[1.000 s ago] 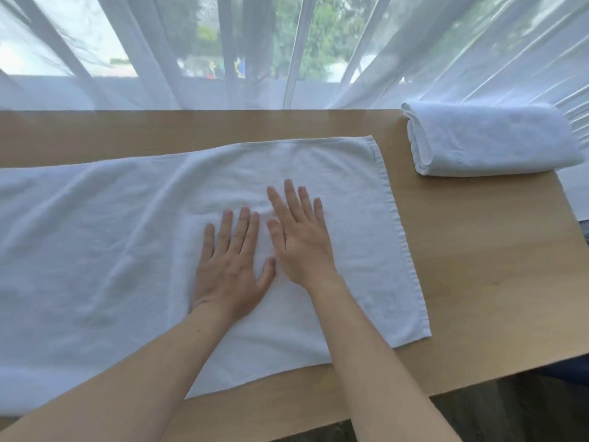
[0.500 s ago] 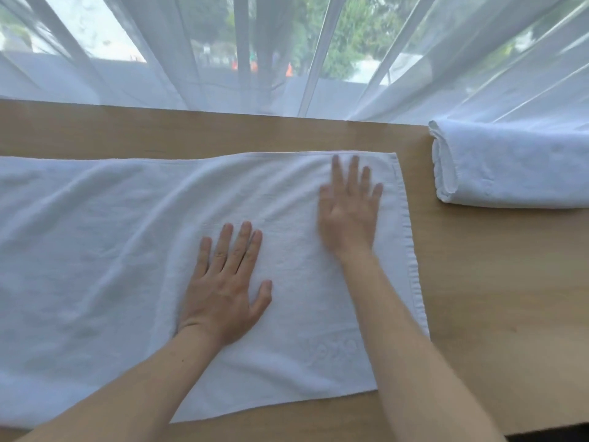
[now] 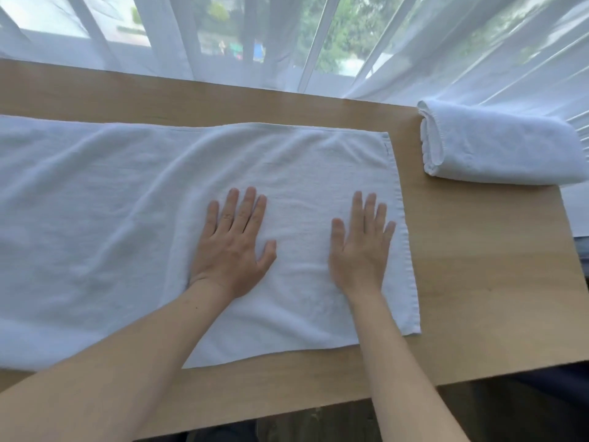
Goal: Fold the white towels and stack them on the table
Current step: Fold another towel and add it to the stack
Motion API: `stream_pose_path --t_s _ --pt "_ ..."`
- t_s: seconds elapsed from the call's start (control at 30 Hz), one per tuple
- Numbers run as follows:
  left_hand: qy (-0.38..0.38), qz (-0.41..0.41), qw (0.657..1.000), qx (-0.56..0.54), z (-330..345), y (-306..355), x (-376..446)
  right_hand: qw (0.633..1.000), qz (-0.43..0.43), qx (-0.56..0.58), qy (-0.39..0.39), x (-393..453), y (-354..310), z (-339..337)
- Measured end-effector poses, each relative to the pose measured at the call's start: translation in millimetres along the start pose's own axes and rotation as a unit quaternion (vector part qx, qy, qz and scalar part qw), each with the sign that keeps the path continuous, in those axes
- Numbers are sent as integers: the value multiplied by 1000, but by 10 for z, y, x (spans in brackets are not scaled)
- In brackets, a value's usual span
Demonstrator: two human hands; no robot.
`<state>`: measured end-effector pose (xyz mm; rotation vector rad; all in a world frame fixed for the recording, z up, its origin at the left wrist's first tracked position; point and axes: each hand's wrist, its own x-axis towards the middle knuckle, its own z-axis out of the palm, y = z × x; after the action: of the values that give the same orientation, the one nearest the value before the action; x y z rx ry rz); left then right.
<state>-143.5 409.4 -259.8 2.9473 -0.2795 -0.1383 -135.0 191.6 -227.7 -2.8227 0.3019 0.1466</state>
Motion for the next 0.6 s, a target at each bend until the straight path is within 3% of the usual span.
stream_pose_path --t_s 0.1,0.17,0.37,0.43,0.5,0.6 --pt "0 3 1000 -17 5 -18 -20 993 -102 -25 -50 -769 -225 288" --pt "2 7 1000 -21 13 -33 -35 991 -97 -64 -59 -905 -30 346" --pt "-12 18 999 -26 -11 -25 -59 988 134 -72 -41 -798 623 86" --pt "-18 34 997 -67 -62 5 -113 993 108 -38 -20 -861 373 113" --pt "-2 54 982 -183 -144 54 -188 999 39 16 2 -945 -38 191" --pt "70 38 949 -306 -289 -43 -340 996 -44 83 9 -1058 -712 360"
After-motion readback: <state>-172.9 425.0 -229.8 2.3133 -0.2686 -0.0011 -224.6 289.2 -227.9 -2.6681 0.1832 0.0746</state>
